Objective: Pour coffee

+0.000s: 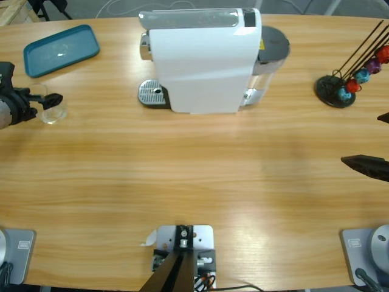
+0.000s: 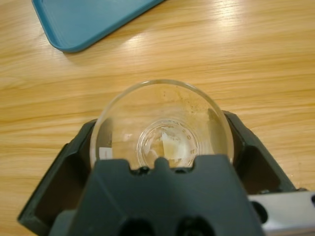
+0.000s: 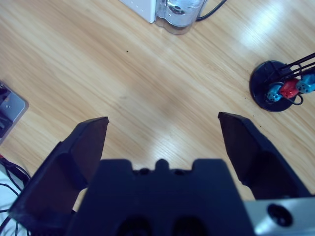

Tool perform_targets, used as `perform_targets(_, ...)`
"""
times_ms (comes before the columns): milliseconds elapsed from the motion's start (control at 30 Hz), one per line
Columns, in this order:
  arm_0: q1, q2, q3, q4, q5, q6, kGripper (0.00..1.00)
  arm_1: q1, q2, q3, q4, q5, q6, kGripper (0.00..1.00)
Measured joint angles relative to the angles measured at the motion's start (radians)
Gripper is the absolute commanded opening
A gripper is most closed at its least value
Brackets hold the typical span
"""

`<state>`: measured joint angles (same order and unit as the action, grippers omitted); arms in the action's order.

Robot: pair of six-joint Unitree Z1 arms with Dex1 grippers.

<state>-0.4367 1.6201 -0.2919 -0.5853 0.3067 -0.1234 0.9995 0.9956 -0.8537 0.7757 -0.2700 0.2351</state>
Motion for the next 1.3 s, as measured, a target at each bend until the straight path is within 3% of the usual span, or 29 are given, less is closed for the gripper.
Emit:
perform_targets(67,0.0,0.007,0.014,-0.026,-0.014,0.0,0.042,0.0,0.0,0.0,0.0,0.0,0.0,1.0)
perform_targets(100,0.001,0.009,0.021,-0.042,-0.02,0.0,0.408,0.0,0.0,0.0,0.0,0.0,0.0,1.0)
perform_targets(133,0.001,0.01,0.028,-0.056,-0.024,0.0,0.505,0.0,0.0,0.0,0.0,0.0,0.0,1.0)
perform_targets(167,0.001,0.011,0.034,-0.067,-0.028,0.001,0.388,0.0,0.0,0.0,0.0,0.0,0.0,1.0)
perform_targets(200,0.001,0.012,0.04,-0.075,-0.03,0.002,0.158,0.0,0.0,0.0,0.0,0.0,0.0,1.0)
perform_targets(233,0.001,0.012,0.044,-0.082,-0.032,0.004,0.0,0.0,0.0,0.0,0.0,0.0,0.0,1.0)
perform_targets(567,0.002,-0.012,0.064,-0.106,-0.136,0.106,0.0,0.0,-0.002,0.0,0.0,-0.002,0.0,1.0)
perform_targets(733,0.029,-0.015,0.007,-0.082,-0.38,0.246,0.0,0.0,-0.002,0.0,0.0,-0.013,0.0,1.0)
perform_targets(933,0.05,-0.054,-0.206,0.121,-0.632,0.471,0.0,0.0,-0.002,0.0,0.0,-0.016,-0.008,1.0)
perform_targets(1067,0.051,-0.053,-0.368,0.334,-0.773,0.611,0.0,0.0,-0.002,0.0,0.0,-0.016,-0.011,1.0)
perform_targets(1300,0.015,0.047,-0.58,0.623,-0.823,0.879,0.0,0.0,-0.002,0.0,0.015,-0.016,-0.017,1.0)
